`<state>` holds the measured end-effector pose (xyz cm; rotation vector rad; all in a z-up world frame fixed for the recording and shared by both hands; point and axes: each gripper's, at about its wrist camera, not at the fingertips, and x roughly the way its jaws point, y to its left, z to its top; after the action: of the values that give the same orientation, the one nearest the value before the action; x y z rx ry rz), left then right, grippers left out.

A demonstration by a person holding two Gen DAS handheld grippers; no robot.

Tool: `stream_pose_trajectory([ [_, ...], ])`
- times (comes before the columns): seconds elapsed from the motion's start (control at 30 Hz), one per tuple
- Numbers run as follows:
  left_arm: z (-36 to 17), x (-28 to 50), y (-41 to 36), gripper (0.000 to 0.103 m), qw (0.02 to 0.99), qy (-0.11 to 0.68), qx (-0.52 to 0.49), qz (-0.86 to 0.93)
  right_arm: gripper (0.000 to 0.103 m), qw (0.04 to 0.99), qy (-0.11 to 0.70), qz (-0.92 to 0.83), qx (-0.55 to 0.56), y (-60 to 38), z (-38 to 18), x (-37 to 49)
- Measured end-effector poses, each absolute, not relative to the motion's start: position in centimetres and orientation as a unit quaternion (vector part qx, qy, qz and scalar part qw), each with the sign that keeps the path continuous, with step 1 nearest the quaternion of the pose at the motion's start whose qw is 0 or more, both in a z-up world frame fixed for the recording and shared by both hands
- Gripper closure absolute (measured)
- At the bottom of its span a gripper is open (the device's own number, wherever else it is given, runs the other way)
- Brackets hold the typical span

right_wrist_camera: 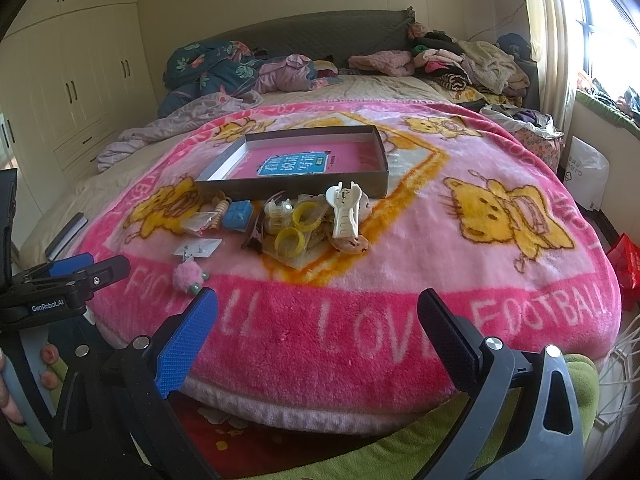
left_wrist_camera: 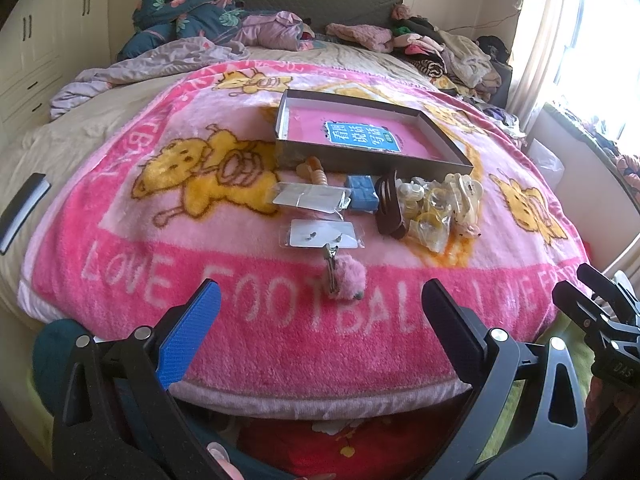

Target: Organize jewelry

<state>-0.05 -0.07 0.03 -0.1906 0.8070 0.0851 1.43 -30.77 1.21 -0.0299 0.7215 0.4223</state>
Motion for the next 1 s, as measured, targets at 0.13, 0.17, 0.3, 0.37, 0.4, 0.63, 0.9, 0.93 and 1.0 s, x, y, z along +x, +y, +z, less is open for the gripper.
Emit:
stream_pose_trajectory([
  [0.13, 0.3, 0.1, -0.3, 0.009, 0.915, 0.392, -0.092, 0.042, 0.004, 0.913, 0.351, 0.206, -0.014, -30.5, 1.3, 1.6],
  [0.17, 0.4, 0.3, -0.2, 0.009, 0.914, 0.392, -0.091, 0.043, 0.004, 0.913, 0.351, 0.206, -0.015, -30.6, 1.3, 1.5],
  [0.3, 0.4, 0.2, -0.2, 0.009, 0.915, 0.392, -0.092, 0.042, 0.004, 0.913, 0.352, 0.206, -0.014, -30.2, 1.2, 1.6],
  [0.37, 0.4, 0.3, -0.3, 0.009, 0.915, 0.392, -0.092, 0.041, 0.004, 0.913, 0.352, 0.207, -0.013, -30.2, 1.2, 1.6],
  [0.4, 0.4, 0.3, -0.3, 0.009, 0.914, 0.392, -0.091, 0.041, 0.004, 0.913, 0.352, 0.207, -0.014, -30.2, 1.2, 1.6],
  [0.63, 0.7, 0.7, 0.1, 0.009, 0.916, 0.389, -0.092, 0.043, 0.004, 0.913, 0.352, 0.207, -0.013, -30.3, 1.2, 1.7],
  [0.9, 0.1, 1.3, 1.1, 0.009, 0.915, 0.389, -0.1, 0.045, 0.004, 0.911, 0.357, 0.205, -0.012, -30.6, 0.5, 2.7],
  [0.93, 0.2, 1.3, 1.2, 0.009, 0.915, 0.387, -0.101, 0.048, 0.004, 0.911, 0.358, 0.206, -0.014, -30.5, 0.4, 2.7],
  [1.0, 0.2, 1.2, 1.6, 0.009, 0.915, 0.386, -0.104, 0.051, 0.004, 0.91, 0.358, 0.207, -0.012, -30.7, 0.5, 2.9],
])
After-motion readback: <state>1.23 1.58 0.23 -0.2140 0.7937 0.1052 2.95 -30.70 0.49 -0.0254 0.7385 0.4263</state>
